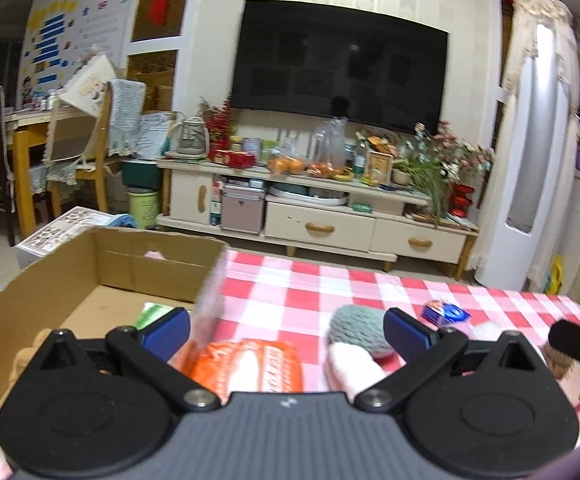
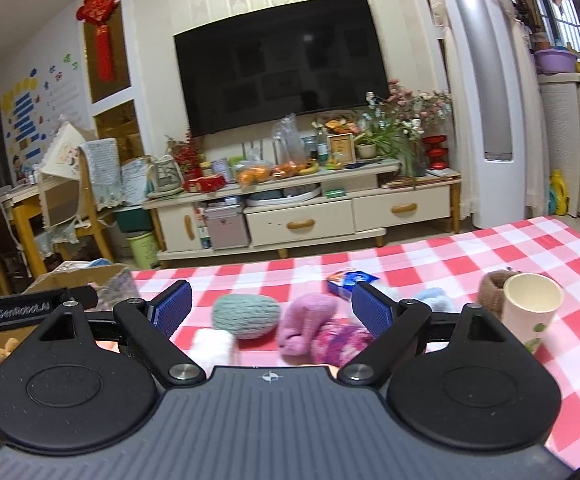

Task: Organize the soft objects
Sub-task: 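Withdraw both tools from the box back toward the soft items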

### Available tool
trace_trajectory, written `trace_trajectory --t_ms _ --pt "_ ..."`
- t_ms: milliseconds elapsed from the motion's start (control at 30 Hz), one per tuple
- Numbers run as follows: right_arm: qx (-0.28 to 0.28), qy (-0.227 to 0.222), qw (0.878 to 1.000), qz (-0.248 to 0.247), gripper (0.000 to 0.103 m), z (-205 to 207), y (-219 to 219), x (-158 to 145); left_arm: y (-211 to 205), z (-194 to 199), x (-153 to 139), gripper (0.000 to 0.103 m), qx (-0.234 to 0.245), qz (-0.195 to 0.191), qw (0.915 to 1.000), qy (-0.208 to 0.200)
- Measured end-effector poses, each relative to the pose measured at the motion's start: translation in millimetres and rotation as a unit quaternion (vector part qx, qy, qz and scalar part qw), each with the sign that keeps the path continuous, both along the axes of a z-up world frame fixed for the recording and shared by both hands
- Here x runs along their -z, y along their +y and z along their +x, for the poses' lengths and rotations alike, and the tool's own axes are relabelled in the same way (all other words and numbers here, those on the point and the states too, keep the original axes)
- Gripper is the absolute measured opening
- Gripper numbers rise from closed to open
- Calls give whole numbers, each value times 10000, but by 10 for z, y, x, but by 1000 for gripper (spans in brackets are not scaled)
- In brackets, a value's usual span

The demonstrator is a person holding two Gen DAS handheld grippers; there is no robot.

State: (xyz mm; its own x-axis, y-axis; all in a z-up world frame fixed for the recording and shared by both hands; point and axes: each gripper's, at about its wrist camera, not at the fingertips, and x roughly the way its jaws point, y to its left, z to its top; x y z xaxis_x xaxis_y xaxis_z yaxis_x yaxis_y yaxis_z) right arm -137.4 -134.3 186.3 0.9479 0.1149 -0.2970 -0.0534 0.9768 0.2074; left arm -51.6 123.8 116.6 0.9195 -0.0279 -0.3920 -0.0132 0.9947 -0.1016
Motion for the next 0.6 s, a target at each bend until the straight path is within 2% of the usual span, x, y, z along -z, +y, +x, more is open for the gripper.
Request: trace_trajectory --t_ms 233,600 --pt "283 56 9995 92 103 -11 -139 71 -295 -42 98 102 407 86 9990 147" --pt "863 328 9957 111 103 45 -472 368 -715 -86 288 102 981 171 9940 462"
